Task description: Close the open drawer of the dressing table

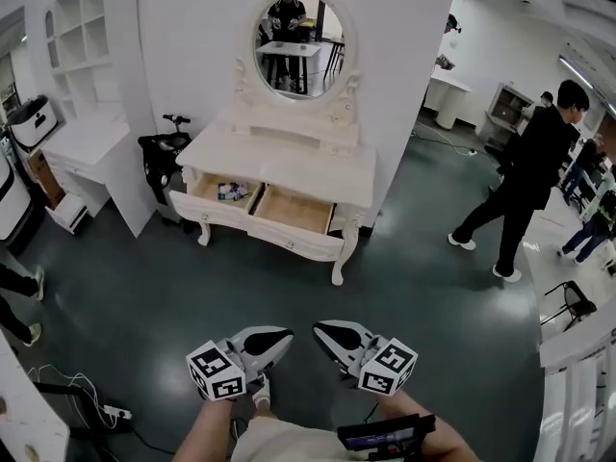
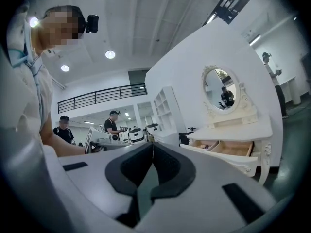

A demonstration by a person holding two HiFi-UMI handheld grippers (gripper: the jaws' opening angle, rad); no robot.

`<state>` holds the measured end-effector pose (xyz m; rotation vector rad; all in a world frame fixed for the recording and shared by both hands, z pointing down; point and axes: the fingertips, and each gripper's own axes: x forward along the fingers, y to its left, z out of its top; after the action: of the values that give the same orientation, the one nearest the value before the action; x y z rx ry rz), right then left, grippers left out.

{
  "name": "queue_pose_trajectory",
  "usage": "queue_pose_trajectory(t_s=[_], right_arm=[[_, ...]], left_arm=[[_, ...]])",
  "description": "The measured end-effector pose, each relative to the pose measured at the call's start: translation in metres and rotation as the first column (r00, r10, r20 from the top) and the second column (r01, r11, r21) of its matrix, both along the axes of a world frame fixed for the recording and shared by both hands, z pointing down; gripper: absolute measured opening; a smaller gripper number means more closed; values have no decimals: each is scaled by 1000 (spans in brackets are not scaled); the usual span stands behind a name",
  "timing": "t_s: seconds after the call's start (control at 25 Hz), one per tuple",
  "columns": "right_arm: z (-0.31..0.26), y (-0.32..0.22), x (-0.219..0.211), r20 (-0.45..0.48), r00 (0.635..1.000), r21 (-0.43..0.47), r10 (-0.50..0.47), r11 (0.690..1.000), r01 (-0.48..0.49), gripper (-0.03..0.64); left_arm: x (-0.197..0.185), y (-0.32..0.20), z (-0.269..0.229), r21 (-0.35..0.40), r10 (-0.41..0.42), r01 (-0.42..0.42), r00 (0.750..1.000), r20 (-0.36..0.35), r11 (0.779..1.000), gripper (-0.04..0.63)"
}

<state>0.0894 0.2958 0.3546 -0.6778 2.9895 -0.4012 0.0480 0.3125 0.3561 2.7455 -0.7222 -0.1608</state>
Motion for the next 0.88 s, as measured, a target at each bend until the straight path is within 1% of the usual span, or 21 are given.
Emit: queue_pose_trajectory(t_s=[0.2, 0.48, 0.64, 0.88], right_arm=[[-3, -59, -35, 2, 999, -10, 33, 999, -33, 15], [-10, -122, -83, -7, 997, -2, 78, 997, -78, 15], [-10, -150, -100, -6, 993, -4, 117, 993, -117, 15], [-7, -168, -115, -1, 987, -28, 164, 986, -164, 15]], left_arm=[[-37, -62, -7, 2, 25, -25, 1000, -1, 1000, 11], [-84, -126, -15, 10, 74, -74, 997, 7, 997, 11], [-105, -150, -15, 11, 99, -99, 995, 11, 995, 11], [-123, -171, -14, 15, 131, -131, 991, -4, 991, 11]])
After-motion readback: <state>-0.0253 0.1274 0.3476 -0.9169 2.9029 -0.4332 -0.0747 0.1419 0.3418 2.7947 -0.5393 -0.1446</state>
